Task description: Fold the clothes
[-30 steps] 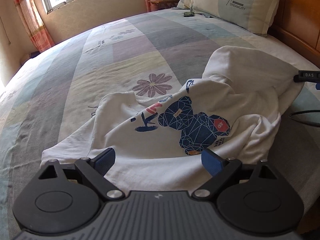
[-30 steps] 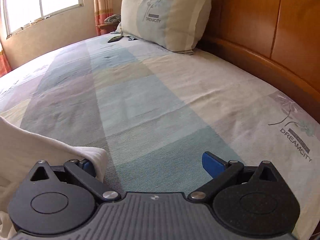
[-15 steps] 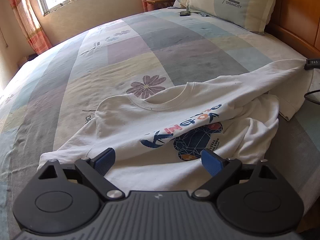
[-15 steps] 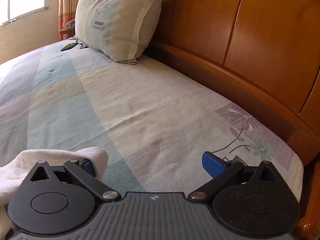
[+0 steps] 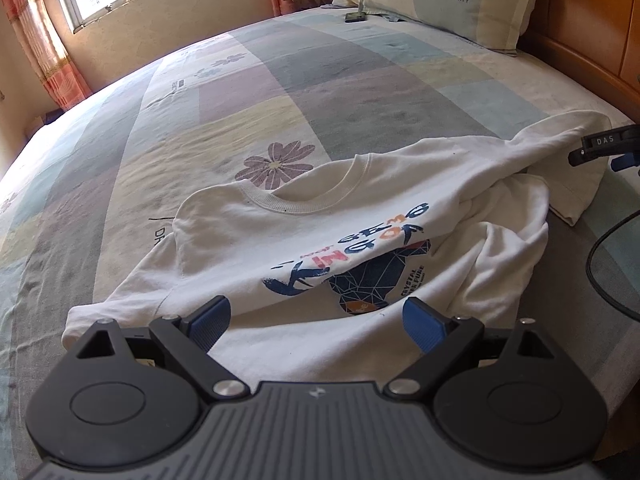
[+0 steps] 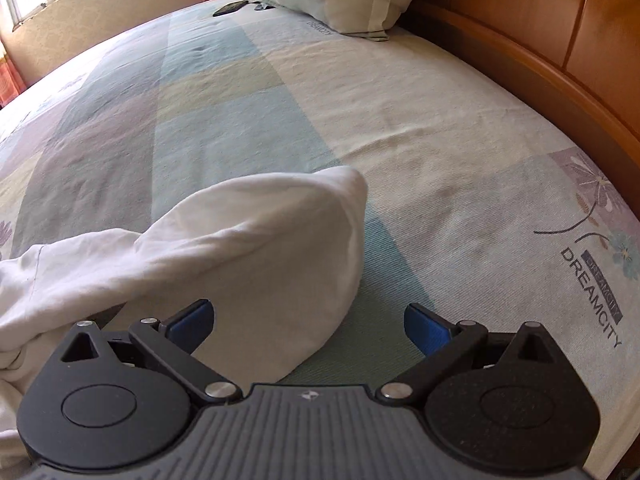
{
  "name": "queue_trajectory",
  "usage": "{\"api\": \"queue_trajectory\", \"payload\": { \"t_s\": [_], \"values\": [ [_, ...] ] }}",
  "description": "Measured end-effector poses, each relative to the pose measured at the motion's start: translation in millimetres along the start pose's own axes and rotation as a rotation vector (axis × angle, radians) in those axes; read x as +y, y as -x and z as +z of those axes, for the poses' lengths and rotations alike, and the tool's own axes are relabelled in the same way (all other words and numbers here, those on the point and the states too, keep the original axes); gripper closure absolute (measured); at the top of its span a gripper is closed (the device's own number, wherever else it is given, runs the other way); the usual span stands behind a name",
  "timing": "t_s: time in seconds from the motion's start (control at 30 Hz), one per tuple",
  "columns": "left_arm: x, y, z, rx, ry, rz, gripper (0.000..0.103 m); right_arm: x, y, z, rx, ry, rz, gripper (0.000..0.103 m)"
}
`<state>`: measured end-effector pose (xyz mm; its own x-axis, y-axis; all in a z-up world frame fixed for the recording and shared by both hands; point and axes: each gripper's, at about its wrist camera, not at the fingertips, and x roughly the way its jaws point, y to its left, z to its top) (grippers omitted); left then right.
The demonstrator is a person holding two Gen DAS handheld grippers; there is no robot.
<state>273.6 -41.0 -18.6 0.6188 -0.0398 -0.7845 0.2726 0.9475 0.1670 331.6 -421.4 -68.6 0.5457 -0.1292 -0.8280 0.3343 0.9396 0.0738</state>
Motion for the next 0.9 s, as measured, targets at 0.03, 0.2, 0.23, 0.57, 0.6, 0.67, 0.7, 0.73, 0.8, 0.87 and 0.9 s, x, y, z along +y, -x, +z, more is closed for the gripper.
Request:
{"api": "queue_trajectory", "payload": {
  "t_s": [0.03, 0.2, 0.23, 0.57, 0.6, 0.67, 0.7, 0.73, 0.8, 0.87, 0.9],
  "values": [
    [-2, 1, 0, -0.004, -0.008, -0.003, 0.010, 8, 0, 0, -0.002, 0.000, 0.006, 0.000],
    [-1, 4, -5, -0.006, -0.009, -0.006, 0.010, 35, 3, -5, -0.002, -0.011, 0.039, 0.000],
    [1, 4, -6, -0.004, -0.006, -0.007, 0.010, 38, 2, -7, 0.005, -0.003, 0.039, 0.000],
    [13, 2, -13, 0.012, 0.021, -0.007, 0.010, 28, 14, -26, -0.020, -0.056, 0.136, 0.000],
    [14, 0, -14, 0.015, 0.023, -0.010, 0.010, 18, 16, -30, -0.018, -0.105, 0.192, 0.000],
    [14, -3, -13, 0.020, 0.022, -0.016, 0.010, -9, 16, -44, 0.011, -0.256, 0.360, 0.000],
    [14, -4, -13, 0.023, 0.021, -0.019, 0.010, -22, 15, -52, 0.029, -0.329, 0.446, 0.000],
    [13, -6, -12, 0.025, 0.017, -0.023, 0.010, -31, 12, -59, 0.045, -0.387, 0.512, 0.000],
    [11, -7, -10, 0.024, 0.010, -0.032, 0.010, -47, 5, -76, 0.064, -0.510, 0.628, 0.000],
    [8, -8, -8, 0.024, 0.002, -0.041, 0.010, -53, 1, -84, 0.048, -0.569, 0.680, 0.000],
    [7, -8, -8, 0.023, -0.003, -0.046, 0.010, -53, -1, -85, 0.039, -0.579, 0.692, 0.000]
  ]
}}
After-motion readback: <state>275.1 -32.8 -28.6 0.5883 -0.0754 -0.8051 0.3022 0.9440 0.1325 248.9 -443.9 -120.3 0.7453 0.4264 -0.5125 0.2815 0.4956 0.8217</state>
